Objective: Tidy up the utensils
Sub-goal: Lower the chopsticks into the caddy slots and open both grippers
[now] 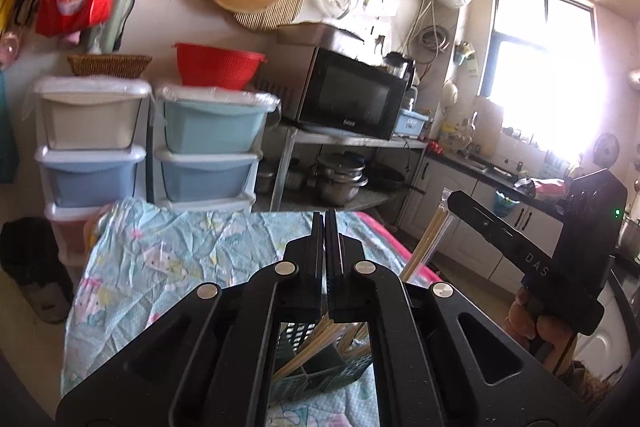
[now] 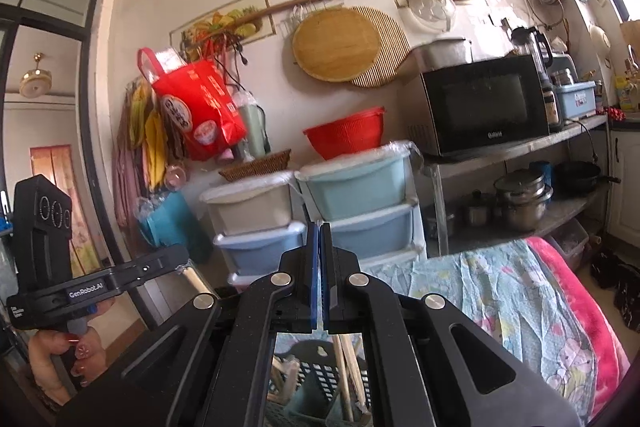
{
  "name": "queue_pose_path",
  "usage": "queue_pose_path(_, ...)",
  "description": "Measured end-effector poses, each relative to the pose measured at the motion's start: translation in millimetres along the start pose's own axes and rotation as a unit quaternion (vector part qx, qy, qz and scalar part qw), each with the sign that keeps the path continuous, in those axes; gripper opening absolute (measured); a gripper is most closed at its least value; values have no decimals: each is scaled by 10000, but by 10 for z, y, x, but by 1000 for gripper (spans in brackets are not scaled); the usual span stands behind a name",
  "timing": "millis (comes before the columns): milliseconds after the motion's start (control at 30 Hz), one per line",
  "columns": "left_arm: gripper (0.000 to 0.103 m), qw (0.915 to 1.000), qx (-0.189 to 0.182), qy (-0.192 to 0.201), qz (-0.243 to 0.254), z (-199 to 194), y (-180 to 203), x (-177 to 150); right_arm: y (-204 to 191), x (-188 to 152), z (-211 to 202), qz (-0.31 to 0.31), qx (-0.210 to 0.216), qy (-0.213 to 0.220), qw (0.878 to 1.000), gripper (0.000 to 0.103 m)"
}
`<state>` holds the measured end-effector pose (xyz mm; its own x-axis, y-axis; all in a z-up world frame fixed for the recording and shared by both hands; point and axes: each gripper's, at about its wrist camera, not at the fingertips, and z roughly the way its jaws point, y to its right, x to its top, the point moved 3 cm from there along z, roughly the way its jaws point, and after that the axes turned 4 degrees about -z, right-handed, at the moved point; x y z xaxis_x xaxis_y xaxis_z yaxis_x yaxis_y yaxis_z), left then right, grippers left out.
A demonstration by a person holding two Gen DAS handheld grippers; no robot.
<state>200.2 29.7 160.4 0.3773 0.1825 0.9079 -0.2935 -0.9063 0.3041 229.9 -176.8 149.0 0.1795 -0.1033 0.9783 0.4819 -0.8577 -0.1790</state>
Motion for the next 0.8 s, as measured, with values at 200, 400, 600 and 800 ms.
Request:
queue_pose_path(200, 0, 9996, 113, -273, -30, 163, -96, -195, 55, -201, 179, -3, -180, -355, 9992, 2)
queue_pose_path(400, 0, 9985, 169, -512, -105, 261, -171, -353, 81, -393, 287, 3, -360, -719, 9968, 2)
queue_pose_path(600, 0, 9975, 268, -640, -140, 272, -214, -447, 153, -516, 251, 61, -480, -868, 9950, 23)
queue_pose_path(800, 21, 9971, 407, -633, -147, 169, -231, -525, 188, -588, 99, 49, -563, -903, 9943, 35)
